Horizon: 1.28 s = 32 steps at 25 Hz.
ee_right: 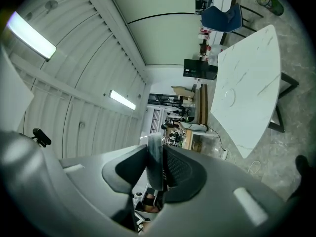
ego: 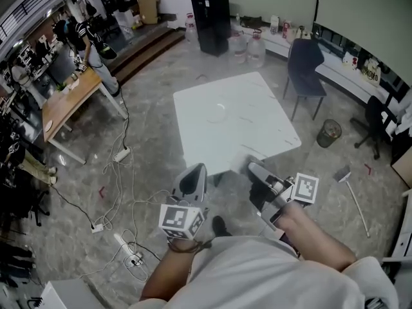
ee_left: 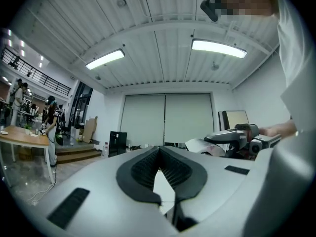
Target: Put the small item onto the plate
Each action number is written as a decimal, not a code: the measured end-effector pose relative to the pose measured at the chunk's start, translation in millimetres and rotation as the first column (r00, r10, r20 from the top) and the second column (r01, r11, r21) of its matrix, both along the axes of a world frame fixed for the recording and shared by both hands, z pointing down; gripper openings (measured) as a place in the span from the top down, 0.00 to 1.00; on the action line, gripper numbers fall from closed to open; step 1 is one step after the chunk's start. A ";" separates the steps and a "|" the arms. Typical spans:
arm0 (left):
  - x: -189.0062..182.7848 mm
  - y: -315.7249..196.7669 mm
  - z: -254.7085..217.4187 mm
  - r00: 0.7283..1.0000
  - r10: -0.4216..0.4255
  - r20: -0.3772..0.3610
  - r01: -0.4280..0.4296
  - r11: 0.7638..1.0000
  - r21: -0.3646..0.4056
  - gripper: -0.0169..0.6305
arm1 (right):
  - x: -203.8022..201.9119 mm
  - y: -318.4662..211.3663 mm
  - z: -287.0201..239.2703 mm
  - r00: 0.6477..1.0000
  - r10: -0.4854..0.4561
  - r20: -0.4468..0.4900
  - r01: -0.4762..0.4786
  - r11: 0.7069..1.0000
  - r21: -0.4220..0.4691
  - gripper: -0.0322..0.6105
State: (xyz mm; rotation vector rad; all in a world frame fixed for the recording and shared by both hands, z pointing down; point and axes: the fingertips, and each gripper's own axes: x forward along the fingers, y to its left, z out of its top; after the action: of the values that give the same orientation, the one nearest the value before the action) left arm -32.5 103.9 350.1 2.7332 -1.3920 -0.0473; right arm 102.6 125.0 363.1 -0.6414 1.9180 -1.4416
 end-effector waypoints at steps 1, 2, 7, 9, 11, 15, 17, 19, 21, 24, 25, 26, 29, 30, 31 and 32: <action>-4.1 -14.6 -0.2 1.000 0.006 0.001 -0.006 1.000 -0.001 0.96 | -4.8 -13.6 -0.3 1.000 0.004 -0.001 -0.004 1.000 0.000 0.80; -7.7 -29.1 -0.8 1.000 0.013 0.001 -0.013 1.000 -0.002 0.96 | -9.0 -27.3 -1.0 1.000 0.009 -0.002 -0.009 1.000 0.000 0.80; -26.2 -97.8 2.2 0.999 0.051 -0.004 -0.051 0.999 -0.012 0.96 | -31.5 -91.5 -0.8 0.999 0.038 -0.011 -0.038 0.999 -0.004 0.80; -33.1 -124.5 2.8 0.998 0.070 -0.008 -0.070 0.997 -0.014 0.96 | -41.0 -115.6 -0.5 0.999 0.052 -0.015 -0.052 0.999 -0.009 0.80; -39.3 -148.6 3.9 0.996 0.087 -0.011 -0.087 0.996 -0.016 0.96 | -50.6 -137.5 1.1 0.998 0.063 -0.023 -0.063 0.998 -0.014 0.80; -52.0 -186.9 8.3 0.993 0.117 -0.017 -0.117 0.993 -0.023 0.96 | -70.1 -172.8 7.8 0.996 0.078 -0.031 -0.079 0.997 -0.026 0.80; -54.4 -201.6 8.0 0.991 0.132 -0.018 -0.133 0.991 -0.021 0.96 | -75.5 -187.2 8.9 0.996 0.089 -0.032 -0.089 0.996 -0.027 0.80; -55.3 -215.0 6.8 0.990 0.141 -0.017 -0.141 0.990 -0.019 0.96 | -78.6 -200.2 9.5 0.995 0.096 -0.029 -0.097 0.995 -0.033 0.80; -55.5 -227.1 5.5 0.989 0.145 -0.019 -0.145 0.989 -0.021 0.96 | -80.0 -211.5 10.2 0.995 0.098 -0.027 -0.099 0.994 -0.040 0.80; -54.1 -238.3 5.7 0.988 0.153 -0.021 -0.153 0.988 -0.021 0.96 | -79.4 -224.1 12.0 0.994 0.101 -0.032 -0.102 0.994 -0.042 0.80; -53.5 -240.5 6.6 0.988 0.155 -0.022 -0.155 0.988 -0.021 0.96 | -78.9 -227.1 13.7 0.994 0.102 -0.034 -0.103 0.994 -0.042 0.80; -52.9 -242.9 8.1 0.988 0.156 -0.023 -0.156 0.988 -0.021 0.96 | -78.4 -230.4 15.5 0.994 0.102 -0.034 -0.103 0.994 -0.043 0.80; -48.2 -254.7 14.0 0.988 0.151 -0.020 -0.152 0.988 -0.027 0.96 | -75.4 -244.6 20.1 0.995 0.098 -0.024 -0.099 0.994 -0.049 0.80; -45.6 -260.2 15.9 0.989 0.148 -0.017 -0.148 0.989 -0.029 0.96 | -73.3 -250.9 22.0 0.995 0.093 -0.022 -0.094 0.994 -0.053 0.80; -42.8 -266.5 17.3 0.990 0.143 -0.014 -0.143 0.989 -0.030 0.96 | -70.6 -257.8 24.4 0.996 0.087 -0.022 -0.088 0.994 -0.058 0.80; -39.7 -273.3 18.1 0.991 0.137 -0.014 -0.137 0.990 -0.028 0.96 | -67.2 -265.4 27.3 0.997 0.079 -0.024 -0.080 0.995 -0.064 0.80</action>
State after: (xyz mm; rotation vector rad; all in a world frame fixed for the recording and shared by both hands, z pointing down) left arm -72.2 -169.4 368.2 2.7916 -1.1889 -0.0348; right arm 35.4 -140.4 390.4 -0.7579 1.8477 -1.4568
